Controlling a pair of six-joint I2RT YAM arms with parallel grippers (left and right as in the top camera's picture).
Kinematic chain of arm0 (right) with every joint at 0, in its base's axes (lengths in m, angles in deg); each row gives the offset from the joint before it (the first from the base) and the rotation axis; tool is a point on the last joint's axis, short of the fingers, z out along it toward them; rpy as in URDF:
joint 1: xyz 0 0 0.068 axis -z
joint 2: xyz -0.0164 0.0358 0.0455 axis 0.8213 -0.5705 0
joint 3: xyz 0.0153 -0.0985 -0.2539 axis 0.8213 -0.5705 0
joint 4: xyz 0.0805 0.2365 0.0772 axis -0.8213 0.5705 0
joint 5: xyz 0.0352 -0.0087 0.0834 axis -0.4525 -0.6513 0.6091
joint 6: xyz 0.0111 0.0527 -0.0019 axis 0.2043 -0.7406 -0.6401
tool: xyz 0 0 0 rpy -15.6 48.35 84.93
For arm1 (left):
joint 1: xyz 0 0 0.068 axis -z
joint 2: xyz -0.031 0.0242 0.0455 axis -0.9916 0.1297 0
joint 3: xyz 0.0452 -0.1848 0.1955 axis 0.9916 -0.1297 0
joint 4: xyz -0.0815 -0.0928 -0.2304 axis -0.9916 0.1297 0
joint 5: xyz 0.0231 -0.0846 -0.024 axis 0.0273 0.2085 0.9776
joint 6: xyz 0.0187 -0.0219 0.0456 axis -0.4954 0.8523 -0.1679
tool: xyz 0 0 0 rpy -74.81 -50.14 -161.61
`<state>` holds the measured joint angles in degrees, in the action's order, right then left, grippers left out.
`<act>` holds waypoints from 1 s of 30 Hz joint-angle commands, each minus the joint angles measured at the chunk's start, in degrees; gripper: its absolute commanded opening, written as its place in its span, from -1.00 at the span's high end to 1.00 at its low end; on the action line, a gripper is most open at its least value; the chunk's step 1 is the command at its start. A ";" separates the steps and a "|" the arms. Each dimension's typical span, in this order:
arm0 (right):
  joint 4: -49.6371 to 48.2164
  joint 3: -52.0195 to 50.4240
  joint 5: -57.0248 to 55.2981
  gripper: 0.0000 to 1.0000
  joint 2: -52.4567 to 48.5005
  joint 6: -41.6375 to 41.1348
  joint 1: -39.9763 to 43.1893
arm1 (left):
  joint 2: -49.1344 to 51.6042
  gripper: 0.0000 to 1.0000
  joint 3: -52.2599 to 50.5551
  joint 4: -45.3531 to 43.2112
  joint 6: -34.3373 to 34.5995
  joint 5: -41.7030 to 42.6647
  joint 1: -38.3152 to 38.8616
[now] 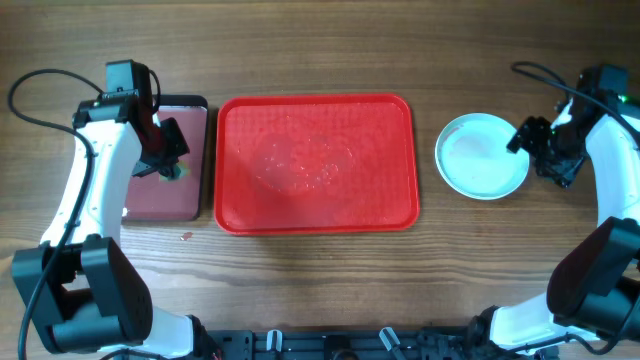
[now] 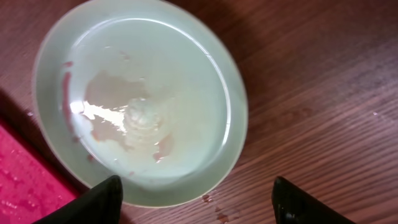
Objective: Clean dirty plates on tray and stack at the side
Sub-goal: 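Place the sponge into the dark tray with the left gripper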
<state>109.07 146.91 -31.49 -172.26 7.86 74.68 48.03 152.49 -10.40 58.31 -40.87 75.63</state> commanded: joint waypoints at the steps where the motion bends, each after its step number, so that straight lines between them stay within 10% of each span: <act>1: 0.72 1.60 1.40 -0.59 0.33 2.80 -2.08 | 0.96 0.92 -2.19 -5.35 -5.90 -4.96 -0.59; 8: 0.83 1.60 1.81 -0.58 0.33 2.78 -5.57 | 3.78 0.86 -3.30 -12.35 -10.40 -3.58 -3.30; 14: 0.48 1.60 1.84 -0.56 0.33 2.78 -6.12 | 8.55 -1.00 -3.30 -14.19 -10.12 -1.75 -3.32; 30: 1.14 1.70 15.58 -0.50 26.86 11.26 -6.12 | -7.82 -1.00 12.90 5.68 -8.24 14.75 -2.56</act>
<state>109.71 147.59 -20.45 -151.96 14.70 68.73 39.62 165.48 -5.07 49.54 -30.80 72.81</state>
